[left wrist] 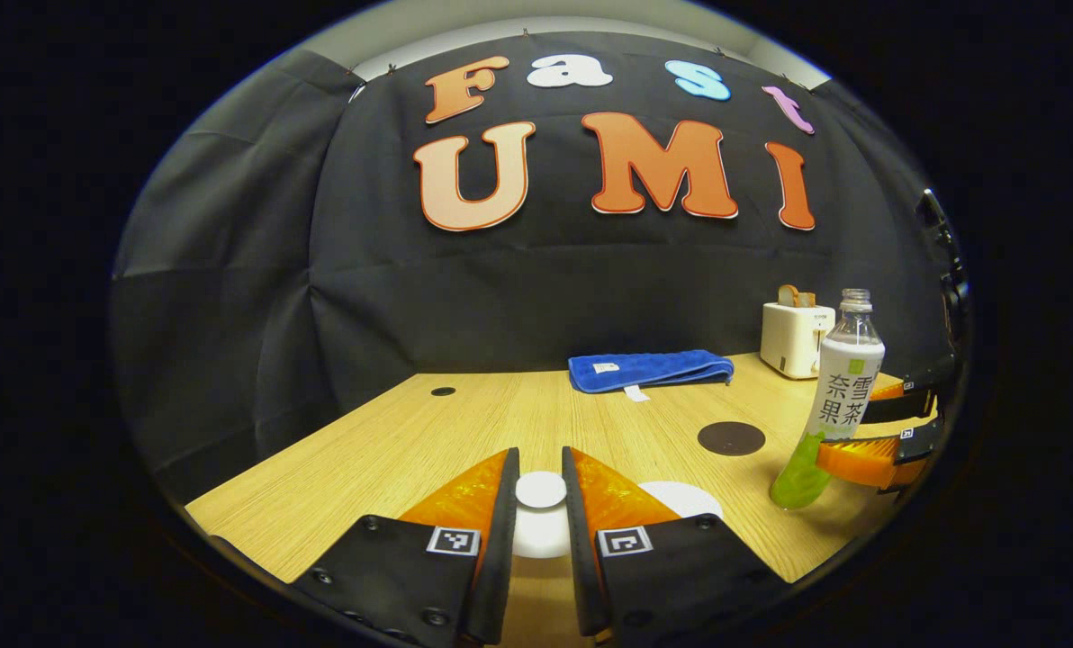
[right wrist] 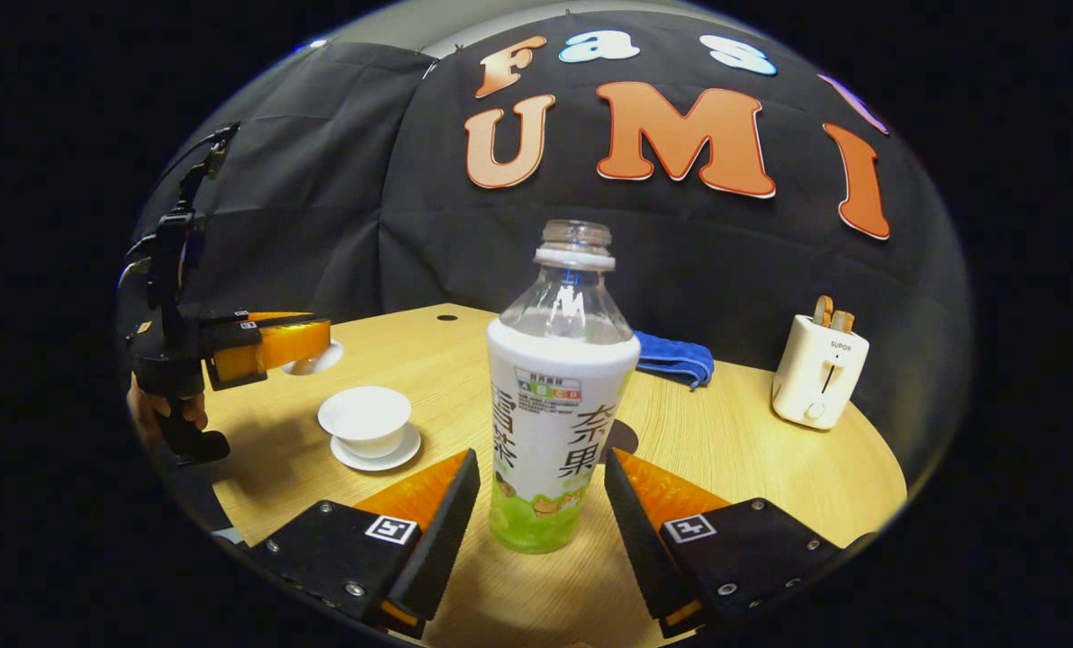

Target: Open the teacup lid with one hand, grasp the water bottle and pour water into the teacup with the other hand; after pouring, place the water bottle on the coaster and then close the teacup lid.

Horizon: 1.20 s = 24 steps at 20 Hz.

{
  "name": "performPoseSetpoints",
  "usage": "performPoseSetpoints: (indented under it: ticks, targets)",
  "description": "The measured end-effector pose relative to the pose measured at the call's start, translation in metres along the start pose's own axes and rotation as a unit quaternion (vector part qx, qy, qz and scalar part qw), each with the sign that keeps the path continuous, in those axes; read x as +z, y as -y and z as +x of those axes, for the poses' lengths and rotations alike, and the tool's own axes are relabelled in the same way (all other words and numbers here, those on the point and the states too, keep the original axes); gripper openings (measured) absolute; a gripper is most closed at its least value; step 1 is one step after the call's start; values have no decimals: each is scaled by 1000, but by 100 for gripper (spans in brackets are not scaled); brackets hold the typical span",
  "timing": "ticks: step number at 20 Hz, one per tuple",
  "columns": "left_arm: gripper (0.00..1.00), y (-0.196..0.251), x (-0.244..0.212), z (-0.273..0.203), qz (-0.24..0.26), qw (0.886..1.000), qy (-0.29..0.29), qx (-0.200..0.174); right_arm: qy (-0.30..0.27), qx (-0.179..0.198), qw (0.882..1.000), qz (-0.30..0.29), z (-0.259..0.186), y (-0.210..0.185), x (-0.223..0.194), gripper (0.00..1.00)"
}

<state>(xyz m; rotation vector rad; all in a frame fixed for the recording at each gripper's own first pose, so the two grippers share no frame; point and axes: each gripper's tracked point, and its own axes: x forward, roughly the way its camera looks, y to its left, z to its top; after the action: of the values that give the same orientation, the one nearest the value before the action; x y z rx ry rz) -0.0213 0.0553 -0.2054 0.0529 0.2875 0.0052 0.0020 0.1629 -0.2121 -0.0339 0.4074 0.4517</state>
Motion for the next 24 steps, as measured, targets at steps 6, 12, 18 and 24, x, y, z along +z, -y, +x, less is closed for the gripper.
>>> performPoseSetpoints:
  ticks: [6, 12, 18, 24]
  targets:
    - [34, -13, -8, -4, -7, 1000, -4, 7, -12, 1, 1000, -1, 7, -4, 0, 68]
    - [34, -31, -11, -9, -21, 1000, -2, 16, -11, -35, 994, -98, 5, 11, 16, 65]
    - [33, -46, -11, -15, -28, 999, 4, 24, -29, -86, 962, -257, 11, 23, 26, 65]
    - [33, -59, -16, -21, -32, 999, 5, 29, -45, -99, 928, -357, 19, 18, 31, 64]
